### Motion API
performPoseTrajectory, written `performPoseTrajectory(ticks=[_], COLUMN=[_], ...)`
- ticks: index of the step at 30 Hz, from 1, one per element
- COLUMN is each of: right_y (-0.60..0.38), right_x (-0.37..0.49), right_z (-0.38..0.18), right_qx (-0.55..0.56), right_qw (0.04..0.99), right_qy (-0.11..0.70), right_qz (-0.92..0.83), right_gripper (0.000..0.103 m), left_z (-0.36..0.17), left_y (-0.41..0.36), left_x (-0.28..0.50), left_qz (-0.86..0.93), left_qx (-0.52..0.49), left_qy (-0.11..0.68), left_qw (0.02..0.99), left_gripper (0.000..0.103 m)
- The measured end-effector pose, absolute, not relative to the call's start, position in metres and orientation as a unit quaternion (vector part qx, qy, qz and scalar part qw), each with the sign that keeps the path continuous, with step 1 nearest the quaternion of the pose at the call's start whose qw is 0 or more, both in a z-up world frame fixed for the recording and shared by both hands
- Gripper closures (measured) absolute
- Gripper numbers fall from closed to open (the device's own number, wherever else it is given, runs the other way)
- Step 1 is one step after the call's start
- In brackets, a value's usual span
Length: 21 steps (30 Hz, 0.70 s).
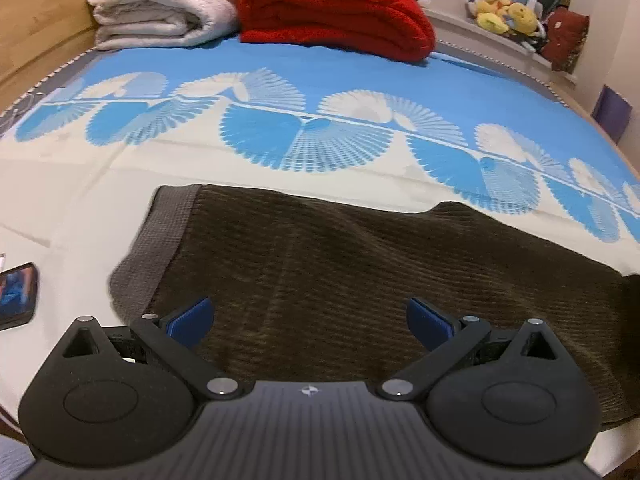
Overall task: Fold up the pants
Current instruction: 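Lift the pant leg end with the right gripper and fold it over the pants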
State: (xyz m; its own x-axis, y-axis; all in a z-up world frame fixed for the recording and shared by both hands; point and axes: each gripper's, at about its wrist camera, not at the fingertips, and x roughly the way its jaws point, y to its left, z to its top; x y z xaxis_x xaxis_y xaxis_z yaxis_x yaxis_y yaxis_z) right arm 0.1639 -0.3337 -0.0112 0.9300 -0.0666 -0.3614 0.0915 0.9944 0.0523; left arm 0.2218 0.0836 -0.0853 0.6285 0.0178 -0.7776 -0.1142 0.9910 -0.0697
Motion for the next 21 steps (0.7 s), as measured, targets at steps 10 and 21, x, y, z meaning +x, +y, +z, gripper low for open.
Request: performPoseTrajectory(ticks=[10,21], right_y=[-0.119,-0.147], right_x=[0.131,0.113], right_z=[-0.149,-0.115], right_qx=[-0.260,-0.170], right_qw=[0.888,0.919], right_qy=[0.306,0.279], right_qz=[0.224,0.222], right_gripper=[0.086,0.087], left_z=[-0.132,-0.128], left_y=[0.085,0.087], left_x=[0.233,0.231], left_qz=[-0.003,-0.013], left_qx=[-0.099,-0.081], left_qy=[0.459,0.438], left_qw=[0.883,0.895], left_gripper=[0.000,0.000])
